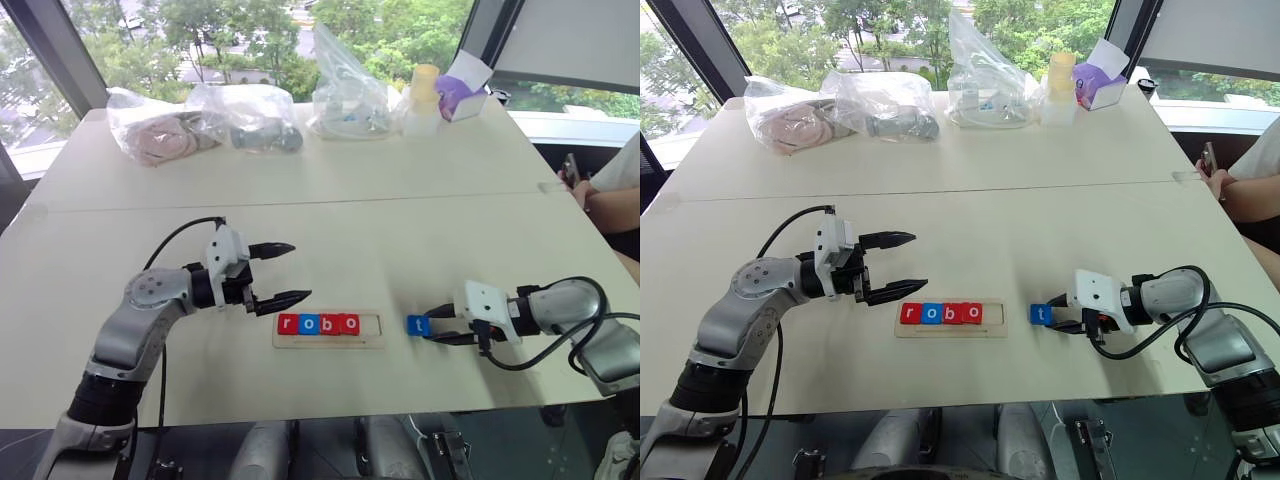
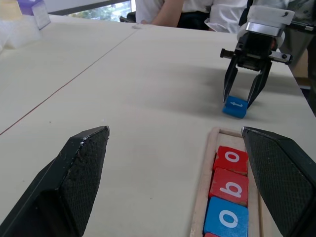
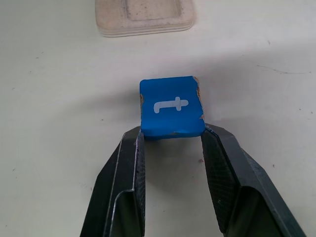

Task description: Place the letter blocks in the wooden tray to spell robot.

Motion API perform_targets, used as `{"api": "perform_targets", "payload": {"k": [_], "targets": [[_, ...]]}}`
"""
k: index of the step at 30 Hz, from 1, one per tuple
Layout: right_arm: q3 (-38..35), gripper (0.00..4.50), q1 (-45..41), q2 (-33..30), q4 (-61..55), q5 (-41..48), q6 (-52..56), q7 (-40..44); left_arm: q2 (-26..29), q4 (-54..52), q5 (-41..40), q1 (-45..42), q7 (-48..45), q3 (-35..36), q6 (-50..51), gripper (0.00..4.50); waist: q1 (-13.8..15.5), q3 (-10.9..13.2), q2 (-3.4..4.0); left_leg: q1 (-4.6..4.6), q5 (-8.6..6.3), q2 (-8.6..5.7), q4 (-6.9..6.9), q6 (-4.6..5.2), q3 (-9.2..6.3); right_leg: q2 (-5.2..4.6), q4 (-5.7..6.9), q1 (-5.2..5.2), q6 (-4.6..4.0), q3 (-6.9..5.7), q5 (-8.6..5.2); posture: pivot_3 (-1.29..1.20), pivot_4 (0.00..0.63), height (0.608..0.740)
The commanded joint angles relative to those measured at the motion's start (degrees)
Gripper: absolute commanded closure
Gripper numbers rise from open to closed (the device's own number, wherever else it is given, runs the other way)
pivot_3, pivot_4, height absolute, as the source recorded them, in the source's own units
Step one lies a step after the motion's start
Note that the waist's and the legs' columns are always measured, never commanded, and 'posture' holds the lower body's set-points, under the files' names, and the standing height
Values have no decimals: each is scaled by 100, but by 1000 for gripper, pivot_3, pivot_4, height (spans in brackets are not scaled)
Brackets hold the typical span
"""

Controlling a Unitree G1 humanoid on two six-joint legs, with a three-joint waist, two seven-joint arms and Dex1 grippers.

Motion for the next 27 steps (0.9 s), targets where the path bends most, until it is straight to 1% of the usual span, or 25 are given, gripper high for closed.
{"api": "perform_targets", "payload": {"k": [1, 4, 7, 9, 17, 27], "targets": [[-132, 3432, -123, -24, -826, 223, 616, -140, 43, -170, -75, -35, 22, 115, -6, 0, 0, 0, 0, 0, 0, 0, 0, 0, 0, 0, 1, -1, 0, 0, 0, 0, 150, 740], [-49, 3432, -174, 47, -1349, 348, 1083, -228, 23, -150, -63, -50, 28, 98, -19, 0, 5, 0, 0, -2, 0, 0, -1, 0, 0, 0, 1, -3, 0, 1, 0, 0, 150, 740], [185, 3432, -248, 193, -1972, 429, 1612, -402, 2, -158, -65, -55, 38, 82, -17, 0, 18, 0, 0, -3, 0, 0, -1, 0, -1, -2, 0, -3, 0, 0, 0, 0, 150, 740], [304, 3432, -295, 278, -2123, 371, 1804, -510, 0, -163, -66, -56, 41, 78, -12, 0, 22, 0, 0, -4, 0, 0, -1, 0, -3, -2, 0, -3, 0, 0, 0, 0, 150, 740], [709, 3432, -456, 459, -2001, 24, 1862, -784, 12, -191, -67, -36, 54, 87, -5, 0, 61, 0, 0, -4, 0, -3, 0, 0, -3, -3, -2, -5, 0, -1, 0, 0, 150, 740], [927, 3432, -488, 413, -1840, -251, 1823, -781, 21, -287, -97, 40, 115, 97, 23, 0, 124, 0, 0, -5, 0, -3, -1, 0, -2, -3, -2, -5, 0, -2, 0, 0, 150, 740]]}}
